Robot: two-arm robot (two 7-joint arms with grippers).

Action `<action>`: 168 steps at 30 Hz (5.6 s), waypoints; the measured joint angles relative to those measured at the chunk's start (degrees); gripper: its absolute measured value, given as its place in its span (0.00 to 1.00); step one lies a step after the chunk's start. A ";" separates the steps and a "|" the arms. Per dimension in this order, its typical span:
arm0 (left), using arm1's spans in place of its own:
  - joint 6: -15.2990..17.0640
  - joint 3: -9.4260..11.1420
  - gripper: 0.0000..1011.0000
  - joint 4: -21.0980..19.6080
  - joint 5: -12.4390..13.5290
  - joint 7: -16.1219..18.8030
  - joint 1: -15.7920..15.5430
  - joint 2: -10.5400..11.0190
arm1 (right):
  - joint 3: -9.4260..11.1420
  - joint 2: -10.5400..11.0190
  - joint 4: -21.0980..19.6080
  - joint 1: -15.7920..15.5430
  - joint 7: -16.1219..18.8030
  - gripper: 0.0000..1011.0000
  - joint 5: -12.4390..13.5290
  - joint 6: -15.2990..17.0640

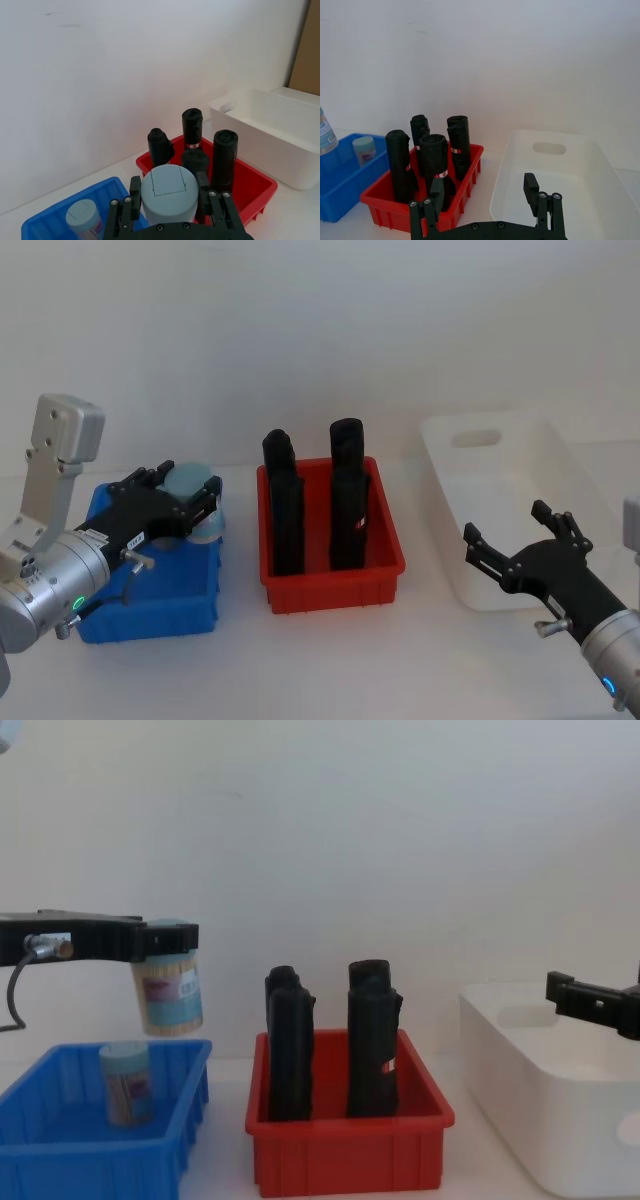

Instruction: Pick the cotton swabs from the blue box and place them into the white box.

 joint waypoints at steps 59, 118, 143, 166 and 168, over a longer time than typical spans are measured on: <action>11.29 2.05 0.66 -5.71 0.12 -18.20 -5.74 -0.37 | -0.82 0.49 -1.34 1.98 12.76 0.99 -0.51 0.16; 11.41 2.07 0.66 -5.70 0.10 -18.46 -5.83 -0.37 | -7.09 -6.95 9.31 17.67 33.71 0.99 -9.10 4.16; 11.41 2.07 0.66 -5.71 0.10 -18.45 -5.83 -0.37 | -8.48 -9.90 16.16 21.79 32.03 0.87 -10.05 1.54; 11.42 2.09 0.89 -5.70 0.10 -18.46 -5.83 -0.38 | -9.29 -10.92 18.90 23.51 32.64 0.63 -8.60 0.53; 11.42 2.09 0.96 -5.70 0.09 -18.46 -5.83 -0.37 | -9.31 -10.90 18.89 23.52 32.56 0.63 -8.55 0.53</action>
